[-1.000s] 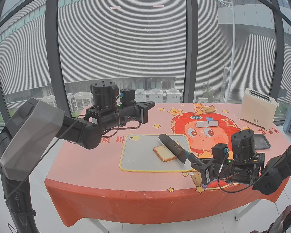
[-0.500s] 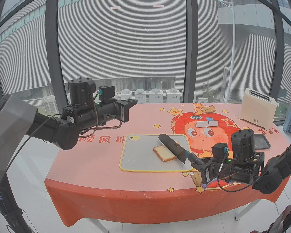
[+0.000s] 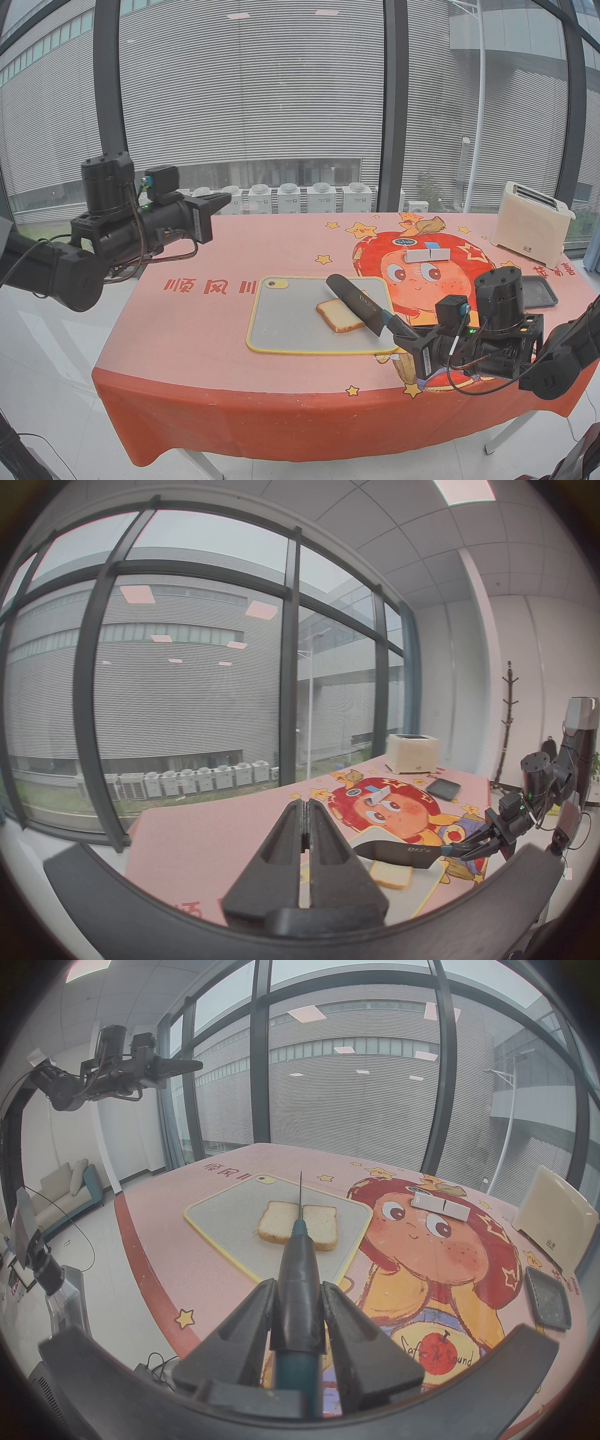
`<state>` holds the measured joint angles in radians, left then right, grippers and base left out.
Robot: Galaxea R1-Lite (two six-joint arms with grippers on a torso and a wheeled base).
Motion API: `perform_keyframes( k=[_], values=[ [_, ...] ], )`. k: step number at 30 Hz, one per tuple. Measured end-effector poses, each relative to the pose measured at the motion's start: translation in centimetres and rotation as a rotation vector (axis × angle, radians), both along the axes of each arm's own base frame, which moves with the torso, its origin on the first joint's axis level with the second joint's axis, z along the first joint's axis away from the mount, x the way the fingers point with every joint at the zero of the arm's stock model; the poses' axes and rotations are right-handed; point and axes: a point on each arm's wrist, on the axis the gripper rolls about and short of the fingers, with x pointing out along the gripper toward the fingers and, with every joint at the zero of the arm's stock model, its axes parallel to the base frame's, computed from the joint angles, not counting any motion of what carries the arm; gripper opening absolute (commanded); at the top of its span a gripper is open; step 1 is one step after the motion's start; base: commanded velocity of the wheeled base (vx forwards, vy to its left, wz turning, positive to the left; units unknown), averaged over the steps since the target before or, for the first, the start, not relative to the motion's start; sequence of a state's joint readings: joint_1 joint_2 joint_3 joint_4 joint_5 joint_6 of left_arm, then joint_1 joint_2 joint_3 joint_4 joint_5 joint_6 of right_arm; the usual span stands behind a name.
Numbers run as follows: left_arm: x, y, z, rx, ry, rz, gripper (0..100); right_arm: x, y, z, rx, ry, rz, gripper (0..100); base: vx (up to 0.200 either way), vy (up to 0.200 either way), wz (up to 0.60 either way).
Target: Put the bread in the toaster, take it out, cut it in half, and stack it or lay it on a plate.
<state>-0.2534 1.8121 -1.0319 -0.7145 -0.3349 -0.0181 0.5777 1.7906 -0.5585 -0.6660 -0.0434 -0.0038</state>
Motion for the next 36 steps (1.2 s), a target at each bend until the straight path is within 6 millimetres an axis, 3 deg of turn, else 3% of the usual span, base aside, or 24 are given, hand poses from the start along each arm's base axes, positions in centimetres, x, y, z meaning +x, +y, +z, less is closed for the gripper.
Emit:
perform_keyframes(
  k=[11,24,36],
  values=[
    [-3.5,2.0,1.4,-0.005,-0.018,0.062,0,0.1,0.1,-0.3,-0.008,0.006,-0.001,0,0.0,0.0,0.0],
    [-7.4,4.3,1.8,-0.009,-0.027,0.11,0,0.2,0.2,-0.2,-0.004,0.003,0.0,0,0.0,0.0,0.0],
    [-9.3,5.4,2.1,-0.013,-0.04,0.143,0,0.4,0.2,0.1,0.009,-0.009,-0.005,0,0.0,0.0,0.0]
  ],
)
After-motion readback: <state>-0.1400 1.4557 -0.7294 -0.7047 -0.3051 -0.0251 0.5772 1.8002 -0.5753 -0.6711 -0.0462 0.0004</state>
